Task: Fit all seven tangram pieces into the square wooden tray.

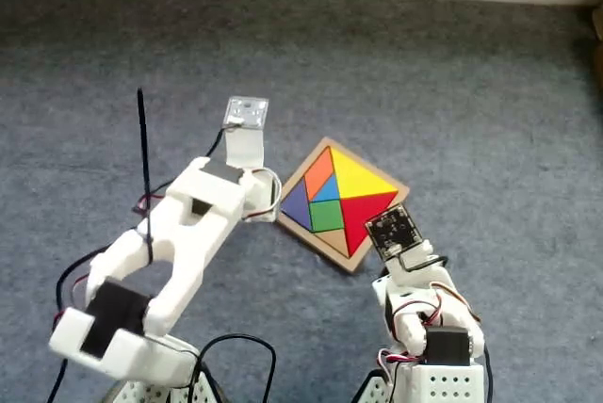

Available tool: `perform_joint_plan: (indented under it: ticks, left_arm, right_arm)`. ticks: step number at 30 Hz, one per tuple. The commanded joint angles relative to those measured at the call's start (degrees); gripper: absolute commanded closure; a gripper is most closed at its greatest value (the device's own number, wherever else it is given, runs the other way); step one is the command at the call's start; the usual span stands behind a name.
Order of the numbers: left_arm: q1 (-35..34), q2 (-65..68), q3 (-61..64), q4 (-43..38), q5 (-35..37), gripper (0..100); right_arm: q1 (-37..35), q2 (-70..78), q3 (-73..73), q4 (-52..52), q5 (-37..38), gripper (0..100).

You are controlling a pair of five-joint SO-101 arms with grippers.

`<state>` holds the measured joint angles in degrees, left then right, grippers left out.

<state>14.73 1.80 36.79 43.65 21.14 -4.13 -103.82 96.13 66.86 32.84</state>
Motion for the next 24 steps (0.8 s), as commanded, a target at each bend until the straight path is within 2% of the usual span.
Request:
perform_joint_plan:
  ticks: [1, 7, 14, 16, 19, 21, 24]
  left_arm:
    - [2.8, 4.4, -7.1, 2.7, -0.7, 86]
    - [4.1, 3.6, -11.5, 8.1, -0.7, 86]
    - [2.9, -7.6, -9.6, 14.6, -0.8, 86]
    - [2.7, -12.7, -7.2, 14.8, -0.9, 89]
    - [2.7, -21.0, -2.8, 14.7, -1.8, 100]
    - [2.9, -26.2, 0.6, 14.6, -5.4, 98]
    - [2.5, -33.3, 7.3, 10.1, -7.4, 100]
  right_arm:
    - [0.7, 0.7, 8.4, -0.1, -0.1, 99.3]
    - [0.7, 0.7, 8.4, -0.1, -0.1, 99.3]
    - [0.7, 0.7, 8.4, -0.1, -0.1, 99.3]
    - [0.7, 0.7, 8.4, -0.1, -0.1, 99.3]
    - [0.7, 0.7, 8.4, -0.1, -0.1, 99.3]
    - [0.7, 0.7, 8.4, -0.1, -0.1, 99.3]
    - [0.7, 0.7, 8.4, -0.1, -0.1, 99.3]
